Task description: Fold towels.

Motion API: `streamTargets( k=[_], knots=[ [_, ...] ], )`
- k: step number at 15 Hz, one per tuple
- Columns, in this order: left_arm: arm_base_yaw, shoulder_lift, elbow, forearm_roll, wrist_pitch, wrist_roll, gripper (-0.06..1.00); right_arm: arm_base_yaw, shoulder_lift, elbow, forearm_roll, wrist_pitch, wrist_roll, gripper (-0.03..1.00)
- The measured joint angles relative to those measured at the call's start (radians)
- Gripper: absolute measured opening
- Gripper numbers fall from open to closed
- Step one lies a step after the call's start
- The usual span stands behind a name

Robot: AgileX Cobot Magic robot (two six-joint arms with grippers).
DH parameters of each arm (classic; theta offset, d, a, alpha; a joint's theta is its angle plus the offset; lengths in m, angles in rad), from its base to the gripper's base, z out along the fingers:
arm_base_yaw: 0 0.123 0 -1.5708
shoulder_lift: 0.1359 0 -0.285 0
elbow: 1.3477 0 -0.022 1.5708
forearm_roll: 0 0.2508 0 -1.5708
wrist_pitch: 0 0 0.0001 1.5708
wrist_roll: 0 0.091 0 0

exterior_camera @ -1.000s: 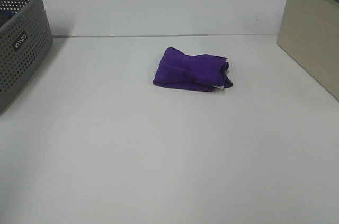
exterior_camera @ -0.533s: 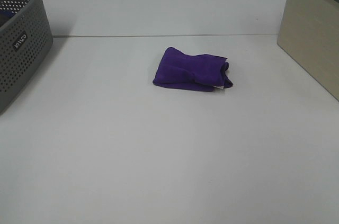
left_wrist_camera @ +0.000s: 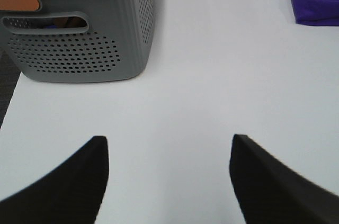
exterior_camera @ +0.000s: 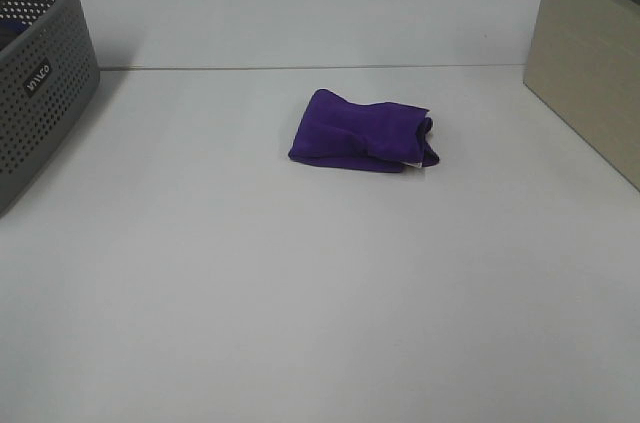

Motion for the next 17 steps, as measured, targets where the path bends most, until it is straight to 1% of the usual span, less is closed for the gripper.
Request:
streamTargets(
  k=[3, 17],
  knots=[
    [0.0, 0.0, 0.011, -0.004, -0.03, 0.0, 0.61, 0.0, 0.0, 0.003, 0.01, -0.019, 0.0, 0.89],
    [0.0, 0.0, 0.011, -0.012, -0.032, 0.0, 0.61, 0.0, 0.0, 0.003, -0.008, -0.019, -0.002, 0.89]
  ],
)
